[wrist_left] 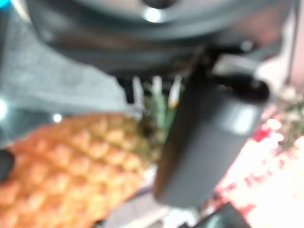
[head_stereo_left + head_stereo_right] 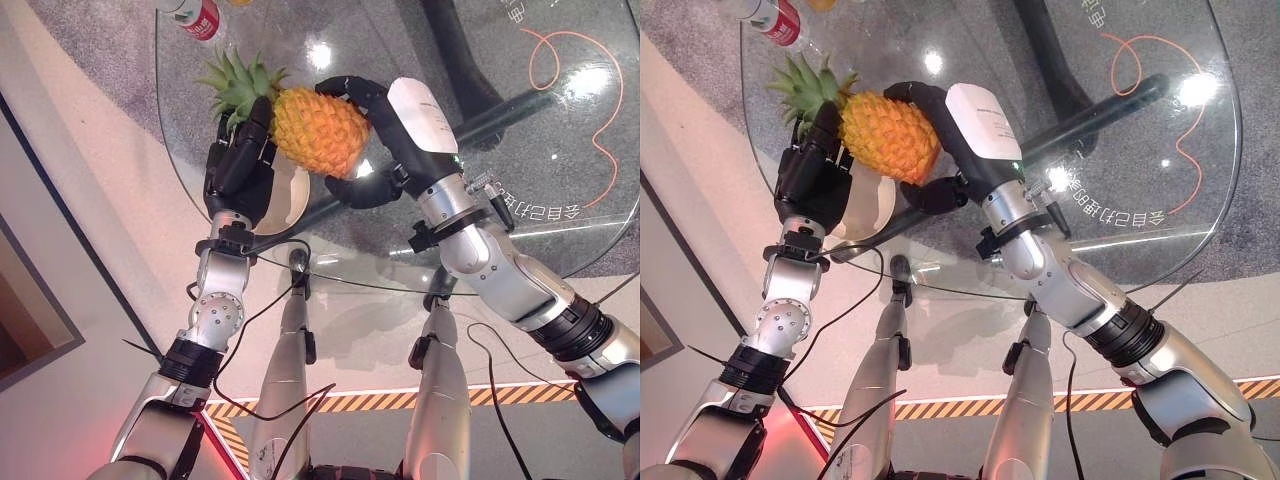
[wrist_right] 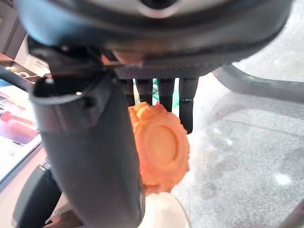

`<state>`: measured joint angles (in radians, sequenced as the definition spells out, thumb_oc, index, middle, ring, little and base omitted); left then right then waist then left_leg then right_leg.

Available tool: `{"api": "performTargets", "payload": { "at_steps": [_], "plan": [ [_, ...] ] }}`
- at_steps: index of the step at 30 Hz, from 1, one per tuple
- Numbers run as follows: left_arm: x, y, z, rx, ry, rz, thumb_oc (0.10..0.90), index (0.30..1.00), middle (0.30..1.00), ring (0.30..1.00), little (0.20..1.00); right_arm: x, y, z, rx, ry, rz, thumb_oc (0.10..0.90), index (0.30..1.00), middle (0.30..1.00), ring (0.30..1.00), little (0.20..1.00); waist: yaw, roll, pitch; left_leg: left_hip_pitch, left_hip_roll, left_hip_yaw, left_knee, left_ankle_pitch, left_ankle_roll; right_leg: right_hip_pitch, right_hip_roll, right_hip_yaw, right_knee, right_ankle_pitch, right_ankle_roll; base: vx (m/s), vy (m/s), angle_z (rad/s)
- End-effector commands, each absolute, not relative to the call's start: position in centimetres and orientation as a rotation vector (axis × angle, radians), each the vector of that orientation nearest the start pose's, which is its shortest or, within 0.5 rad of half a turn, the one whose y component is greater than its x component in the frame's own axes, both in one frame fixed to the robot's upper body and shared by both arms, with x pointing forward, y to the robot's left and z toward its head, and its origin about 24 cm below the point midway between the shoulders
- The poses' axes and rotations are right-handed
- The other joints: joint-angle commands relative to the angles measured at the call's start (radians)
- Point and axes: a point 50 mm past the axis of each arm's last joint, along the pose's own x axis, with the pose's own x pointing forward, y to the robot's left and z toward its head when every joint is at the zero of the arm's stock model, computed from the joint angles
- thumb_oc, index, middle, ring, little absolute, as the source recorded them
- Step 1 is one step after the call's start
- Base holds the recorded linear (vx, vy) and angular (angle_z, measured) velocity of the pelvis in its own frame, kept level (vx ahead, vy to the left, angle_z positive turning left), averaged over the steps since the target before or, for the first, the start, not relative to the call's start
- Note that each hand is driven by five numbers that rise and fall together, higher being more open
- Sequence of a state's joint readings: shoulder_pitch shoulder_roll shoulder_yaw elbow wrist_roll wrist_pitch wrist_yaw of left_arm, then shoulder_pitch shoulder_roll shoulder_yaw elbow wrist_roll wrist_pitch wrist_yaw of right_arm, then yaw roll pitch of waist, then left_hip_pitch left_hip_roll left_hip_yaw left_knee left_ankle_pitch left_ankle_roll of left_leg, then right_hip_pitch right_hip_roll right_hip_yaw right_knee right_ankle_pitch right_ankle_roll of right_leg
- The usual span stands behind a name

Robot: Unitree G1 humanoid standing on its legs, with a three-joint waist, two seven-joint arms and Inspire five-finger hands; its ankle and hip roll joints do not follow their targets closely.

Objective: Pick up the fruit to the plate

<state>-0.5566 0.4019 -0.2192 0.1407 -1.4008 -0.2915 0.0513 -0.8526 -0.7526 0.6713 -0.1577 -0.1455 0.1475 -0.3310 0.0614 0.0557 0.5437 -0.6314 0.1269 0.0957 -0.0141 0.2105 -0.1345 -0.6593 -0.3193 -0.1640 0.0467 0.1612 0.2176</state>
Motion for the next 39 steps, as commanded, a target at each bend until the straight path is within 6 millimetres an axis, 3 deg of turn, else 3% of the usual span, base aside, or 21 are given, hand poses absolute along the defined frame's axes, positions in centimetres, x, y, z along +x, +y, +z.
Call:
{"api": "performTargets", "payload": {
  "at_steps": [1,34,36,39],
  "plan": [
    [31.03,13.17,25.27,-0.871,-0.684,-0.618,0.100,0.300,0.300,0.300,0.200,25.58,-5.46,29.57,-0.856,-1.217,0.333,0.100,0.300,0.300,0.300,0.200,0.004,0.034,-0.024,0.009,-0.004,-0.012,0.031,-0.033,0.001,0.015,-0.039,-0.080,0.045,0.030,0.021,0.00,0.000,0.00],
    [30.71,13.56,25.82,-0.883,-0.743,-0.628,0.100,0.300,0.300,0.300,0.200,25.60,-5.70,29.71,-0.836,-1.220,0.305,0.100,0.300,0.300,0.300,0.200,0.004,0.027,-0.024,0.014,-0.005,-0.010,0.020,-0.030,0.004,0.024,-0.039,-0.085,0.032,0.035,0.021,0.00,0.000,0.00],
    [30.70,13.62,25.78,-0.886,-0.744,-0.623,0.100,0.300,0.300,0.300,0.200,25.81,-5.90,29.65,-0.814,-1.204,0.300,0.800,0.900,0.900,0.900,0.900,0.005,0.026,-0.024,0.026,-0.004,-0.009,0.019,-0.036,0.003,0.034,-0.037,-0.086,0.033,0.028,0.022,0.00,0.000,0.00],
    [30.70,13.81,25.97,-0.893,-0.763,-0.612,0.100,0.300,0.300,0.300,0.200,25.88,-6.00,29.67,-0.795,-1.203,0.288,0.800,0.900,0.900,0.900,0.900,0.004,0.025,-0.024,0.017,-0.005,-0.010,0.019,-0.031,0.004,0.027,-0.038,-0.086,0.032,0.034,0.021,0.00,0.000,0.00]
  ]
}}
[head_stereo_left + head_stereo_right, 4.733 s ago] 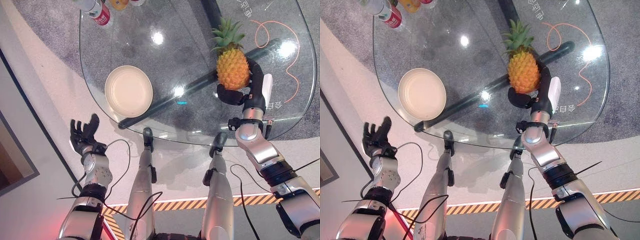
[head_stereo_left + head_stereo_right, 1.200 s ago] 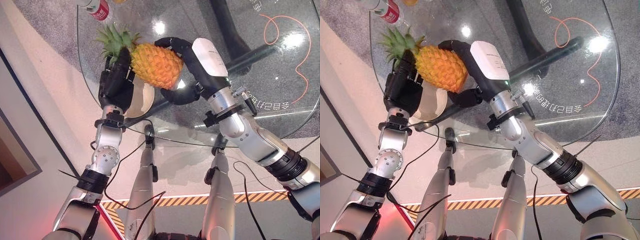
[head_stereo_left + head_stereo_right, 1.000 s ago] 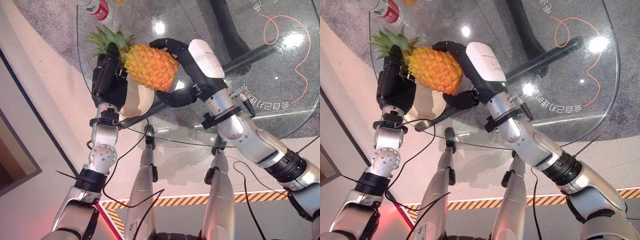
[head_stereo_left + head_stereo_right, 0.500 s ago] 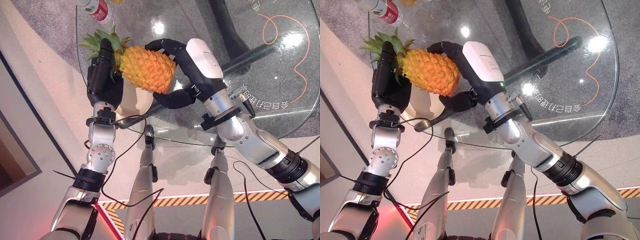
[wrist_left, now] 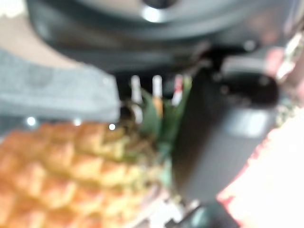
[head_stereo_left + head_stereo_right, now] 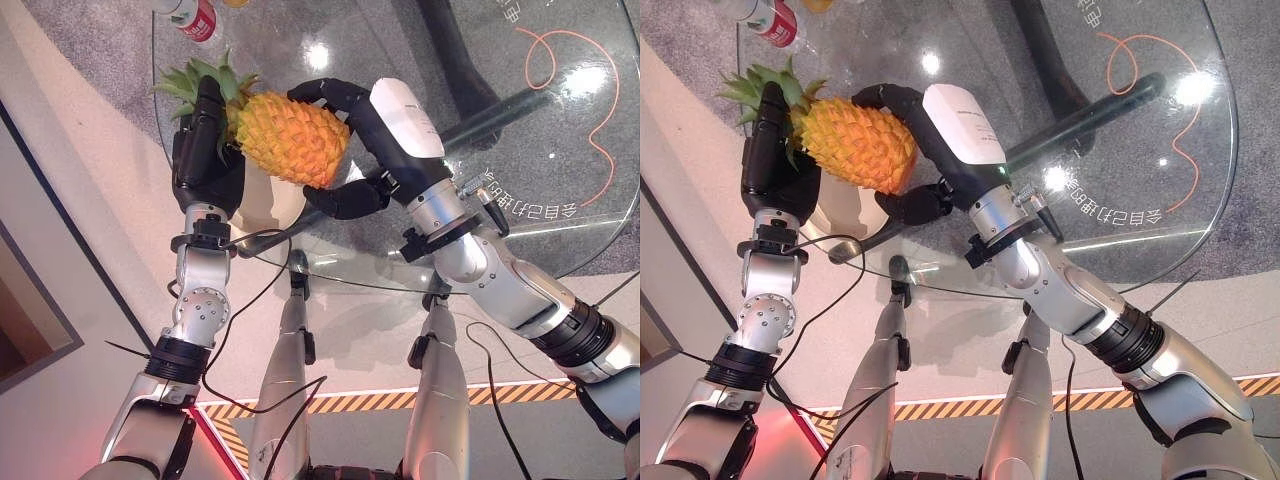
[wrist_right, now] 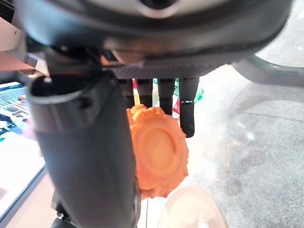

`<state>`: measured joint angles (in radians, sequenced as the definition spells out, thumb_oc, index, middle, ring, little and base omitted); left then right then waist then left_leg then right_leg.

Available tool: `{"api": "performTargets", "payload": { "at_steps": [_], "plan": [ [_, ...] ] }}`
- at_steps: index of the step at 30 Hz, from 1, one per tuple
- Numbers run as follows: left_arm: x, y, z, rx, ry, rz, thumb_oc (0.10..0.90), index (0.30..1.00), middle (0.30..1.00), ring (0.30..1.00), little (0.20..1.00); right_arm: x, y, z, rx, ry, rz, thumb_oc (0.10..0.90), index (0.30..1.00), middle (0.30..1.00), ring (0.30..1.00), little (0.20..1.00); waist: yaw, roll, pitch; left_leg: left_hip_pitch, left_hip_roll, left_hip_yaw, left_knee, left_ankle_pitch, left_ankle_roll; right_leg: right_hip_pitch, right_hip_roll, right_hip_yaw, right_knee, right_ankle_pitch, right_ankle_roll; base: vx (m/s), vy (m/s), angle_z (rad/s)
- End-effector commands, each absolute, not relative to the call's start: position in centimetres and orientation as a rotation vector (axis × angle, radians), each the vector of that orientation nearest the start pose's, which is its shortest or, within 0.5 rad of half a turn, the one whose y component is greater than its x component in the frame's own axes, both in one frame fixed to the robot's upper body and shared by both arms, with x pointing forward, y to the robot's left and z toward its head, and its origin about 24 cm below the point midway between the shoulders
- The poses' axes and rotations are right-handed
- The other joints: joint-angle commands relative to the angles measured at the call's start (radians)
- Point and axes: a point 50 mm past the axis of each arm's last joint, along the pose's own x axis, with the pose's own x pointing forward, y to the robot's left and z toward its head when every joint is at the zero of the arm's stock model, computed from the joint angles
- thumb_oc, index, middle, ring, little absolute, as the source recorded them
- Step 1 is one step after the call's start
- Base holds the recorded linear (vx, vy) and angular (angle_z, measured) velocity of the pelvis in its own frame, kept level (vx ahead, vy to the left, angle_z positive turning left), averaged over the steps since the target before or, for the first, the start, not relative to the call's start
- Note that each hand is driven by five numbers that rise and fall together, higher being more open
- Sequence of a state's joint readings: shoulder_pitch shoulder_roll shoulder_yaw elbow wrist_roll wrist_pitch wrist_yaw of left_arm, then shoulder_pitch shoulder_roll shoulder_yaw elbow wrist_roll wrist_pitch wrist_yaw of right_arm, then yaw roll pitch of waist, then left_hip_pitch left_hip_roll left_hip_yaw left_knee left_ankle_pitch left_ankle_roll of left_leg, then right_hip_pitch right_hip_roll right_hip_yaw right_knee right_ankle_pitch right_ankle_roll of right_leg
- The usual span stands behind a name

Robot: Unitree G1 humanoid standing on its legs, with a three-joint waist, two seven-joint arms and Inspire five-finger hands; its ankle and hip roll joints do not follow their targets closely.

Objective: Pick up the fruit to the plate

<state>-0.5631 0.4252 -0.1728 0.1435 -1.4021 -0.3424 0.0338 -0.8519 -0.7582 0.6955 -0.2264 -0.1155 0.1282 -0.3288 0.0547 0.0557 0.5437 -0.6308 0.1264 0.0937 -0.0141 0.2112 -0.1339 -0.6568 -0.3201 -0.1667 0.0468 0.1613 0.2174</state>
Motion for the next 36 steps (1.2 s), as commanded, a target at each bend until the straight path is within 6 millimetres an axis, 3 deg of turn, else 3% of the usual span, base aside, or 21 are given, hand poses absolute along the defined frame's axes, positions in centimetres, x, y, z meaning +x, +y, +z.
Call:
{"api": "performTargets", "payload": {
  "at_steps": [1,20,36],
  "plan": [
    [30.7,13.8,25.9,-0.896,-0.765,-0.608,0.100,0.300,0.300,0.300,0.200,25.9,-6.0,29.6,-0.792,-1.202,0.284,0.800,0.900,0.900,0.900,0.900,0.011,0.025,-0.024,0.019,-0.004,-0.008,0.018,-0.032,0.003,0.027,-0.037,-0.084,0.031,0.034,0.021,0.00,0.000,0.00],
    [30.2,16.3,26.7,-0.962,-0.926,-0.356,0.100,0.300,0.300,0.300,0.200,26.6,-6.8,29.8,-0.729,-1.187,0.180,0.800,0.900,0.900,0.900,0.900,0.013,0.019,-0.024,0.018,-0.006,-0.009,0.010,-0.030,0.004,0.025,-0.035,-0.085,0.029,0.031,0.017,0.00,0.000,0.00],
    [29.7,18.9,26.6,-0.996,-1.016,-0.009,0.100,0.300,0.300,0.300,0.200,27.3,-7.4,29.4,-0.670,-1.161,0.104,0.800,0.900,0.900,0.900,0.900,0.025,0.004,-0.024,0.036,-0.001,-0.017,0.010,-0.039,-0.002,0.043,-0.029,-0.093,0.059,-0.002,0.012,0.00,-0.004,0.00]
  ]
}}
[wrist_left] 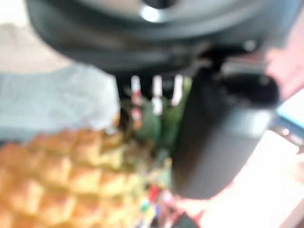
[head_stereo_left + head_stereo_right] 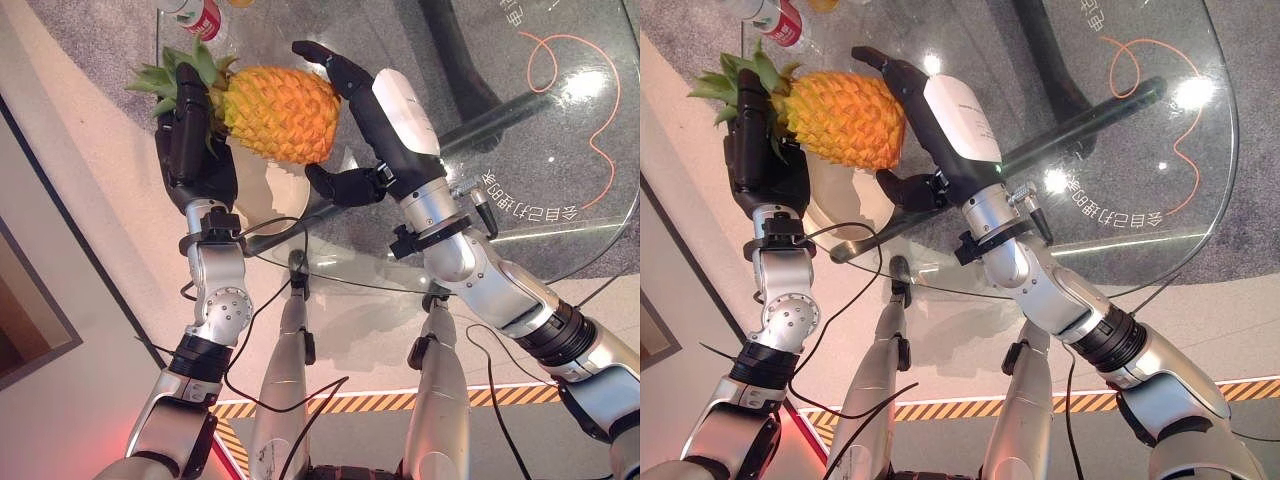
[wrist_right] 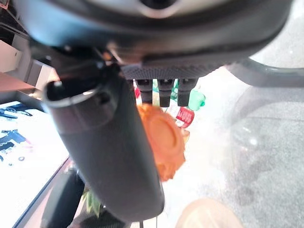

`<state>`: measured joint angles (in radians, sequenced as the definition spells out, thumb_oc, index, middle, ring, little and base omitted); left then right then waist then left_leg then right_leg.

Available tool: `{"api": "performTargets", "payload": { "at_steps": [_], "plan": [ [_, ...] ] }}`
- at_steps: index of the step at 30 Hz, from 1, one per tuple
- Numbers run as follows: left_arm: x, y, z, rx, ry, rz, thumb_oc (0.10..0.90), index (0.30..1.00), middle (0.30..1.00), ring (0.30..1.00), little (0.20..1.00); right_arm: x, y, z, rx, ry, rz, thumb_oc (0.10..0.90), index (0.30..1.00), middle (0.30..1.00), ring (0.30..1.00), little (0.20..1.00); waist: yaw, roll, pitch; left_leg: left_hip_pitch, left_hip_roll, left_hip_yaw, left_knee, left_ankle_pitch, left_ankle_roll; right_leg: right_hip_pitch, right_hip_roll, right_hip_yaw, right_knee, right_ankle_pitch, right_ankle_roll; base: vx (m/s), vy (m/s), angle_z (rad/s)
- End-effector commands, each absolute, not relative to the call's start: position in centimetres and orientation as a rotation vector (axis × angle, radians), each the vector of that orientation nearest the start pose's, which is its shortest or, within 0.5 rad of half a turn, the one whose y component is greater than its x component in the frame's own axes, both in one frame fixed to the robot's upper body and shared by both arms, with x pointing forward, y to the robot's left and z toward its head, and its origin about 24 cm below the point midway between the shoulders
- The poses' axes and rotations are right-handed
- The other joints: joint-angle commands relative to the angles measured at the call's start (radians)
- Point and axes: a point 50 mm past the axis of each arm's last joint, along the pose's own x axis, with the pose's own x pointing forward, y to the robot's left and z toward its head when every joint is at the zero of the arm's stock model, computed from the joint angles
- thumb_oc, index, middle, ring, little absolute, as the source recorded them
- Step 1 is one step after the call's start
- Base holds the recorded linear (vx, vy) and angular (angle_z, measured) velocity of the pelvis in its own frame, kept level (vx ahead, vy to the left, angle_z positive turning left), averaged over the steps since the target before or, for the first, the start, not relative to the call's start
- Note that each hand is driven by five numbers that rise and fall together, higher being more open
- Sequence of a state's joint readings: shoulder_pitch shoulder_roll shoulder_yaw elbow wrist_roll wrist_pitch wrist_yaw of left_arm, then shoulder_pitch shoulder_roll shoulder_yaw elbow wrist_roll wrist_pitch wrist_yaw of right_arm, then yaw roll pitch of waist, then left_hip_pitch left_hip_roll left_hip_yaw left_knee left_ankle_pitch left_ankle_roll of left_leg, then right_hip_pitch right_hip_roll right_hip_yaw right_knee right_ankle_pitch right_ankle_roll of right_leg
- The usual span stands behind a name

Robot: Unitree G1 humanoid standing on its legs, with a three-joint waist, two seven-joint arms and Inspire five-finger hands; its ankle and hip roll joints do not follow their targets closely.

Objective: Pick up the fruit to the plate

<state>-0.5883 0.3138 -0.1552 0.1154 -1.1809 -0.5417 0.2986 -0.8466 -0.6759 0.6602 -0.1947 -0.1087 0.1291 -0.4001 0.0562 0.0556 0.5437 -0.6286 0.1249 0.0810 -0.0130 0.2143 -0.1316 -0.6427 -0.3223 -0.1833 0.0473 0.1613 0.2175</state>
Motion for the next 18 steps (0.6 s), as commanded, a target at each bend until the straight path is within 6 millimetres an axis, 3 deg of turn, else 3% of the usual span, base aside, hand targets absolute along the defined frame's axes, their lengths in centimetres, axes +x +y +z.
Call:
{"api": "performTargets", "payload": {
  "at_steps": [1,18],
  "plan": [
    [29.6,18.9,26.7,-0.998,-1.022,0.008,0.100,0.300,0.300,0.300,0.200,27.3,-7.4,29.5,-0.666,-1.161,0.098,0.800,0.900,0.900,0.900,0.900,0.023,0.004,-0.024,0.024,-0.001,-0.005,0.011,-0.035,-0.003,0.022,-0.026,-0.077,0.058,0.003,0.009,0.00,-0.028,0.04],
    [28.8,20.4,26.6,-0.917,-1.098,0.268,0.100,0.300,0.300,0.300,0.200,28.1,-8.5,28.8,-0.621,-1.107,0.016,0.800,0.900,0.900,0.900,0.900,0.020,-0.010,-0.024,0.036,0.014,-0.002,0.001,-0.028,-0.012,0.028,-0.011,-0.075,0.074,-0.015,0.002,0.00,-0.001,0.00]
  ]
}}
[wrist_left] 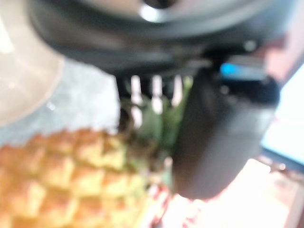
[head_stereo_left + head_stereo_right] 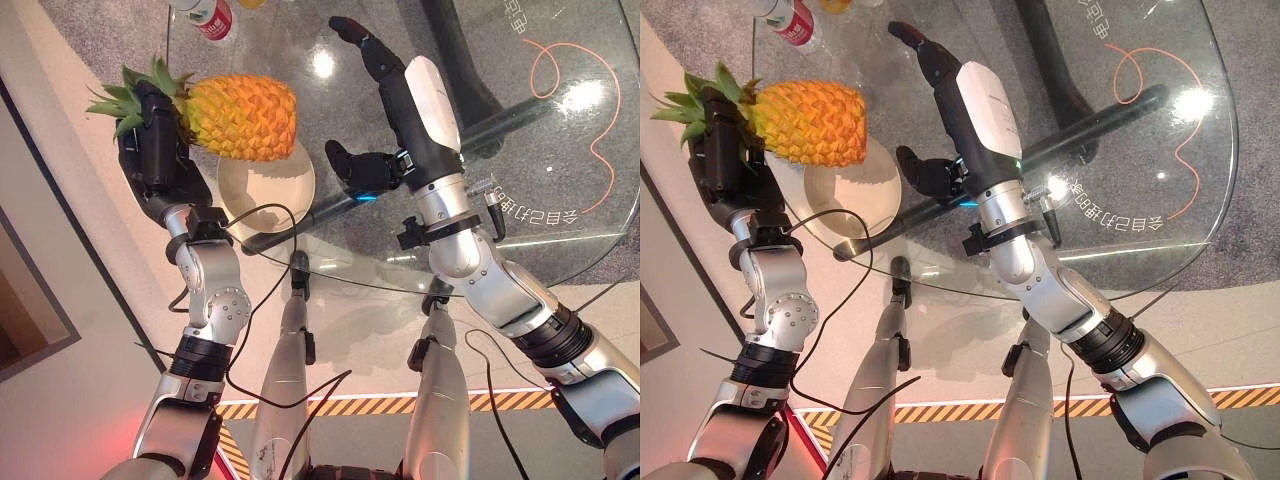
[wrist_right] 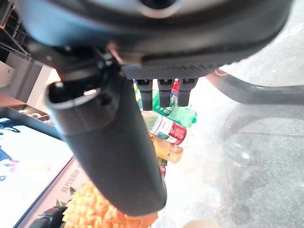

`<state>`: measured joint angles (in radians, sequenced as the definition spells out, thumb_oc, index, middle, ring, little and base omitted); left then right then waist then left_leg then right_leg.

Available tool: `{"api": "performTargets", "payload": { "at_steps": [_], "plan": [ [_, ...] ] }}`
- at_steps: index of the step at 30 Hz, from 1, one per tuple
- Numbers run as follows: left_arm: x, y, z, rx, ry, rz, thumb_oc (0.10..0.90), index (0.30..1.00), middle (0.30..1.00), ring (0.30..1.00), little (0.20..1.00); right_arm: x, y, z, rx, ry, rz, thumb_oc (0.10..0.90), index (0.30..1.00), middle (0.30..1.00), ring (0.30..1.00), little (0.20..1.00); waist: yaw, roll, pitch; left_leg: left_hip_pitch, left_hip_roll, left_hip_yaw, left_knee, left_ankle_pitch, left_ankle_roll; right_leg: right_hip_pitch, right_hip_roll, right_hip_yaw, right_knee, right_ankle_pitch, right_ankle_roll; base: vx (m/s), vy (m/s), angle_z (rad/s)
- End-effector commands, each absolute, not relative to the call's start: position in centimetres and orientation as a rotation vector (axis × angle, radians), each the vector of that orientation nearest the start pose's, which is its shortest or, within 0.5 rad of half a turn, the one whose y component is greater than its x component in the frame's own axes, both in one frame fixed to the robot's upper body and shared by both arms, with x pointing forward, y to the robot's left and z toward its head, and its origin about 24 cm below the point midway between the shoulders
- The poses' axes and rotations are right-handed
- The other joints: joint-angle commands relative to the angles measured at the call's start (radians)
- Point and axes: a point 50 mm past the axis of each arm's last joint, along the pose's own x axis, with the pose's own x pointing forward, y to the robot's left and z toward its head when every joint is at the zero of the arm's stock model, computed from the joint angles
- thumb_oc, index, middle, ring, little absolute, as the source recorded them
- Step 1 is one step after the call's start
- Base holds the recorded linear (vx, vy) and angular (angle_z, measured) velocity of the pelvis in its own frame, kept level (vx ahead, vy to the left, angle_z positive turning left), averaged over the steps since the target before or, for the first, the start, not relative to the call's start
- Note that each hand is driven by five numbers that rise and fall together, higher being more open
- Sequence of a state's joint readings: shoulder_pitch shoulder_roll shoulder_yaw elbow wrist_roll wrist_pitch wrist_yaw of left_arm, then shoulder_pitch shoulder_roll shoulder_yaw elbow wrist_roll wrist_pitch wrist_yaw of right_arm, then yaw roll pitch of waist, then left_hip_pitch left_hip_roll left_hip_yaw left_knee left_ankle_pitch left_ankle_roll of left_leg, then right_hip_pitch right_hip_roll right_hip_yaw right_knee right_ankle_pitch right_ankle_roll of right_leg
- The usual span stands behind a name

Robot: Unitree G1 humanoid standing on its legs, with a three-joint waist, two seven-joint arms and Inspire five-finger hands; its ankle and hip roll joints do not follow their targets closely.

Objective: Pick up the fruit to the plate

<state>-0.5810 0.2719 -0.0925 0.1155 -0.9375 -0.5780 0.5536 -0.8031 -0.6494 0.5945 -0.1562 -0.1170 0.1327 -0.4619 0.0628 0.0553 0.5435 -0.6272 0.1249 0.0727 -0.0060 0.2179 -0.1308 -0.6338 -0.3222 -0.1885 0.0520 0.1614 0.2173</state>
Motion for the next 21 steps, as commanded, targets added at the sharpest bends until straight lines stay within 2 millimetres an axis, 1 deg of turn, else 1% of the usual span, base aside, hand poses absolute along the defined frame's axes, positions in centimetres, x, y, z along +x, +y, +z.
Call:
{"api": "performTargets", "payload": {
  "at_steps": [1,3,8,9,10,11,12,15,16,18,20,21],
  "plan": [
    [28.7,20.5,26.6,-0.902,-1.105,0.284,0.100,0.300,0.300,0.300,0.200,28.2,-8.7,28.7,-0.609,-1.094,0.012,0.800,0.900,0.900,0.900,0.900,0.011,-0.011,-0.024,0.036,0.015,0.007,-0.005,-0.032,-0.014,0.019,-0.010,-0.069,0.072,-0.016,0.001,0.00,0.000,0.00],
    [28.6,20.7,26.5,-0.869,-1.118,0.316,0.100,0.300,0.300,0.300,0.200,28.4,-9.2,28.4,-0.587,-1.071,-0.006,0.800,0.900,0.900,0.900,0.900,0.008,-0.012,-0.024,0.037,0.017,0.007,-0.005,-0.033,-0.014,0.018,-0.008,-0.066,0.075,-0.019,-0.001,0.00,0.000,0.00],
    [28.5,21.7,26.2,-0.742,-1.154,0.458,0.100,0.300,0.300,0.300,0.200,29.6,-12.0,26.7,-0.468,-0.964,-0.147,0.800,0.900,0.900,0.900,0.900,-0.006,-0.027,-0.024,0.043,0.024,0.008,-0.006,-0.033,-0.017,0.021,0.003,-0.058,0.082,-0.026,-0.006,0.00,0.000,0.00],
    [28.4,22.0,25.9,-0.721,-1.155,0.483,0.100,0.300,0.300,0.300,0.200,29.8,-12.8,26.1,-0.446,-0.940,-0.182,0.800,0.900,0.900,0.900,0.900,-0.009,-0.030,-0.024,0.053,0.027,0.009,-0.006,-0.041,-0.019,0.027,0.005,-0.057,0.088,-0.037,-0.004,0.00,0.000,0.00],
    [28.4,22.2,25.9,-0.708,-1.164,0.500,0.100,0.300,0.300,0.300,0.200,30.0,-13.5,25.8,-0.423,-0.926,-0.222,0.800,0.900,0.900,0.900,0.900,-0.012,-0.033,-0.024,0.042,0.028,0.009,-0.003,-0.035,-0.017,0.017,0.007,-0.057,0.088,-0.030,-0.007,0.00,0.000,0.00],
    [28.4,22.5,25.6,-0.683,-1.165,0.531,0.100,0.300,0.300,0.300,0.200,30.2,-14.5,25.0,-0.396,-0.892,-0.263,0.800,0.900,0.900,0.900,0.900,-0.019,-0.036,-0.024,0.050,0.031,0.011,-0.003,-0.043,-0.018,0.021,0.010,-0.054,0.094,-0.041,-0.006,0.00,0.000,0.00],
    [28.4,22.7,25.3,-0.654,-1.168,0.563,0.100,0.300,0.300,0.300,0.200,30.4,-15.6,24.1,-0.381,-0.867,-0.331,0.800,0.900,0.900,0.900,0.900,-0.024,-0.040,-0.024,0.050,0.032,0.012,-0.003,-0.044,-0.017,0.020,0.014,-0.051,0.096,-0.043,-0.008,0.00,0.000,0.00],
    [28.4,23.5,24.9,-0.592,-1.167,0.616,0.100,0.300,0.300,0.300,0.200,30.8,-18.3,22.1,-0.344,-0.786,-0.466,0.800,0.900,0.900,0.900,0.900,-0.033,-0.048,-0.024,0.055,0.036,0.014,-0.001,-0.047,-0.017,0.024,0.018,-0.049,0.097,-0.045,-0.008,0.00,0.000,0.00],
    [28.4,23.5,24.9,-0.590,-1.170,0.617,0.100,0.300,0.300,0.300,0.200,30.9,-18.4,22.1,-0.342,-0.785,-0.472,0.800,0.900,0.900,0.900,0.900,-0.033,-0.049,-0.024,0.048,0.036,0.014,0.000,-0.041,-0.016,0.018,0.018,-0.049,0.095,-0.038,-0.009,0.00,0.000,0.00],
    [28.5,24.0,24.7,-0.528,-1.169,0.654,0.100,0.300,0.300,0.300,0.200,31.2,-20.7,20.5,-0.305,-0.706,-0.574,0.800,0.900,0.900,0.900,0.900,-0.037,-0.055,-0.024,0.057,0.039,0.013,0.002,-0.050,-0.018,0.025,0.021,-0.048,0.098,-0.044,-0.007,0.00,0.000,0.00],
    [28.5,24.2,24.8,-0.503,-1.174,0.664,0.100,0.300,0.300,0.300,0.200,31.3,-21.5,19.9,-0.279,-0.677,-0.614,0.800,0.900,0.900,0.900,0.900,-0.037,-0.058,-0.024,0.050,0.039,0.012,0.005,-0.045,-0.016,0.020,0.022,-0.048,0.095,-0.037,-0.008,0.00,0.000,0.00],
    [28.6,24.4,24.8,-0.471,-1.174,0.682,0.100,0.300,0.300,0.300,0.200,31.5,-22.6,19.1,-0.246,-0.631,-0.662,0.800,0.900,0.900,0.900,0.900,-0.038,-0.062,-0.024,0.049,0.041,0.011,0.007,-0.046,-0.018,0.020,0.024,-0.048,0.096,-0.036,-0.007,0.01,-0.032,-0.01]
  ]
}}
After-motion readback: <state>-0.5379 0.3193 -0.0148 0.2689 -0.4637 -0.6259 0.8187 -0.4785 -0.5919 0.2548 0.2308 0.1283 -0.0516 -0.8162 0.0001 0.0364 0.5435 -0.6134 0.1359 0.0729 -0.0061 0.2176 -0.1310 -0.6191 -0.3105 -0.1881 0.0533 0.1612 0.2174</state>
